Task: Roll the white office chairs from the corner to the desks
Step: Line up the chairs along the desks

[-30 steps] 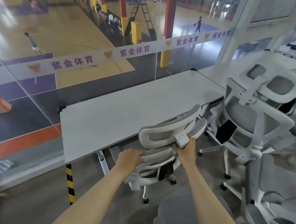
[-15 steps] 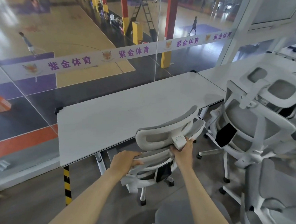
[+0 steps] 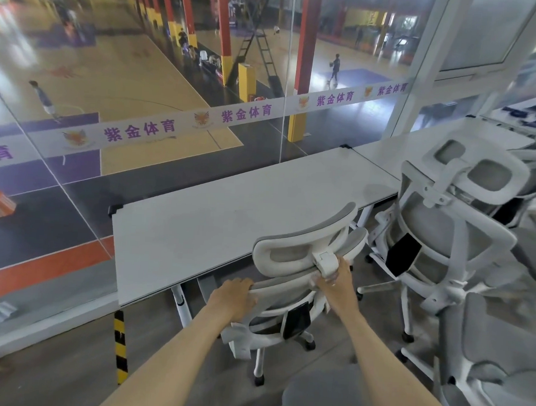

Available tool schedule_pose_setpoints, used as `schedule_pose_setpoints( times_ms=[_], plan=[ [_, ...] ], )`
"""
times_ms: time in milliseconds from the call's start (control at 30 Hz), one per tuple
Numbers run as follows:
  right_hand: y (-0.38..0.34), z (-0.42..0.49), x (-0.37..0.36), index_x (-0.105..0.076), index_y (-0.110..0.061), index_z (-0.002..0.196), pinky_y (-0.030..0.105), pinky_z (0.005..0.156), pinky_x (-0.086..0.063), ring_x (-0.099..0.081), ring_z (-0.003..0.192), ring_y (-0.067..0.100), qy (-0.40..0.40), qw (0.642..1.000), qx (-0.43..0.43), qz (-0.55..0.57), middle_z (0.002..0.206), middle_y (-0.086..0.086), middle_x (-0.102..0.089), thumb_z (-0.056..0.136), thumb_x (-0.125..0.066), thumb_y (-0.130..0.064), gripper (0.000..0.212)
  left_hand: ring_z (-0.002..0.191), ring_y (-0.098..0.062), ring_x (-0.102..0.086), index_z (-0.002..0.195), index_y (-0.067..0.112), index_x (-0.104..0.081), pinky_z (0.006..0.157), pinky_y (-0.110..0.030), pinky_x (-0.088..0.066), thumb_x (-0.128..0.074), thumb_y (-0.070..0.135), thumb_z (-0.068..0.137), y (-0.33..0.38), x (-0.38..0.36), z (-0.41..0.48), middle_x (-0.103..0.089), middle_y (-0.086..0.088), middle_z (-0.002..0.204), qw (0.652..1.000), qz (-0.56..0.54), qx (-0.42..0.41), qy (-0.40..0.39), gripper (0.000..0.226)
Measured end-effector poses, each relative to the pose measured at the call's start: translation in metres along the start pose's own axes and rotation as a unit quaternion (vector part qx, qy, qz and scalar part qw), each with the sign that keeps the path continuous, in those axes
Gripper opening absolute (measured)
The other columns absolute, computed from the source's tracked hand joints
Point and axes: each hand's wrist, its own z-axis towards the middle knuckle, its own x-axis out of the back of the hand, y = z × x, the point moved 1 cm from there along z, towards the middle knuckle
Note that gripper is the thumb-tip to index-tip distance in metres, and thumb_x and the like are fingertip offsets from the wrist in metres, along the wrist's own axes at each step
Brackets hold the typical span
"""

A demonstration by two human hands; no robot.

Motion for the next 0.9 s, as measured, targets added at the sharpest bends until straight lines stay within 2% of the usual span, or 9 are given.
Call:
schedule_pose_setpoints(
  times_ms=[67,167,267,333,433,500,600,700,900],
  plan=[
    [0.001,-0.013,0.004,-0.041,-0.032,0.129,0.051,0.097,-0.050,-0.057,0.114,0.019,-0.002,1.000,0.000,-0.002,0.123,-0.006,-0.053,0.067,-0.074,-0.048,0.072,0.106,-0.021,-0.057,0.131,0.029,-0.054,0.091,-0.044,-0.051,-0.045,0.035,0.090,-0.003,0.003,-0.009,-0.057,0.003,0.127,1.000,-0.006,-0.011,0.005,0.043],
    [-0.004,-0.044,0.006,-0.040,-0.022,0.143,0.045,0.105,-0.046,-0.051,0.129,0.021,-0.006,0.999,0.009,-0.046,0.137,-0.004,-0.050,0.082,-0.074,-0.038,0.071,0.110,-0.026,-0.056,0.128,0.025,-0.055,0.093,-0.045,-0.050,-0.043,0.033,0.092,-0.005,0.004,-0.026,-0.056,-0.002,0.128,0.999,0.002,-0.045,0.017,0.039],
    [-0.021,-0.089,0.011,-0.048,-0.005,0.136,0.033,0.094,-0.042,-0.049,0.117,0.017,-0.002,0.995,0.002,-0.103,0.120,0.004,-0.049,0.095,-0.063,-0.018,0.046,0.119,-0.027,-0.054,0.129,0.023,-0.057,0.090,-0.038,-0.047,-0.044,0.034,0.096,-0.001,0.002,-0.050,-0.057,0.000,0.130,0.995,-0.007,-0.090,0.033,0.037],
    [-0.022,-0.115,0.016,-0.051,-0.006,0.136,0.027,0.094,-0.037,-0.048,0.123,0.019,-0.008,0.990,-0.003,-0.142,0.127,0.008,-0.051,0.097,-0.061,-0.019,0.042,0.115,-0.026,-0.059,0.123,0.019,-0.062,0.092,-0.039,-0.050,-0.044,0.029,0.096,0.004,-0.001,-0.065,-0.063,0.000,0.125,0.991,-0.023,-0.120,0.048,0.034],
    [-0.018,-0.155,0.030,-0.057,-0.018,0.136,0.031,0.102,-0.042,-0.050,0.130,0.020,-0.035,0.978,-0.015,-0.206,0.144,0.002,-0.048,0.096,-0.064,-0.032,0.043,0.111,-0.025,-0.063,0.120,0.018,-0.063,0.092,-0.040,-0.052,-0.049,0.027,0.096,0.014,-0.013,-0.086,-0.066,-0.003,0.123,0.987,-0.064,-0.145,0.036,0.030],
    [-0.016,-0.179,0.045,-0.063,-0.023,0.128,0.035,0.101,-0.046,-0.055,0.122,0.020,-0.044,0.968,-0.018,-0.247,0.137,0.000,-0.053,0.096,-0.063,-0.037,0.035,0.113,-0.019,-0.061,0.123,0.025,-0.062,0.093,-0.036,-0.050,-0.052,0.030,0.097,0.026,-0.024,-0.098,-0.065,0.003,0.126,0.982,-0.085,-0.168,0.030,0.028],
    [-0.015,-0.215,0.080,-0.068,-0.025,0.119,0.036,0.098,-0.048,-0.060,0.116,0.020,-0.020,0.960,-0.013,-0.279,0.125,-0.001,-0.063,0.096,-0.062,-0.033,0.025,0.108,-0.017,-0.061,0.119,0.025,-0.065,0.087,-0.030,-0.048,-0.053,0.026,0.098,0.054,-0.043,-0.120,-0.065,0.007,0.119,0.972,-0.115,-0.204,0.020,0.025],
    [-0.009,-0.255,0.120,-0.070,-0.025,0.115,0.033,0.093,-0.049,-0.062,0.110,0.019,0.027,0.962,-0.040,-0.269,0.115,-0.004,-0.068,0.095,-0.061,-0.030,0.022,0.106,-0.016,-0.062,0.116,0.030,-0.065,0.092,-0.035,-0.051,-0.052,0.030,0.096,0.091,-0.064,-0.139,-0.065,0.008,0.116,0.963,-0.138,-0.231,-0.012,0.024],
    [0.008,-0.317,0.208,-0.071,-0.024,0.112,0.036,0.091,-0.050,-0.063,0.108,0.019,0.066,0.949,-0.057,-0.305,0.114,-0.006,-0.069,0.097,-0.056,-0.030,0.021,0.106,-0.014,-0.062,0.115,0.033,-0.065,0.092,-0.036,-0.051,-0.050,0.031,0.096,0.178,-0.095,-0.187,-0.066,0.010,0.113,0.943,-0.135,-0.303,-0.029,0.024]
  ],
)
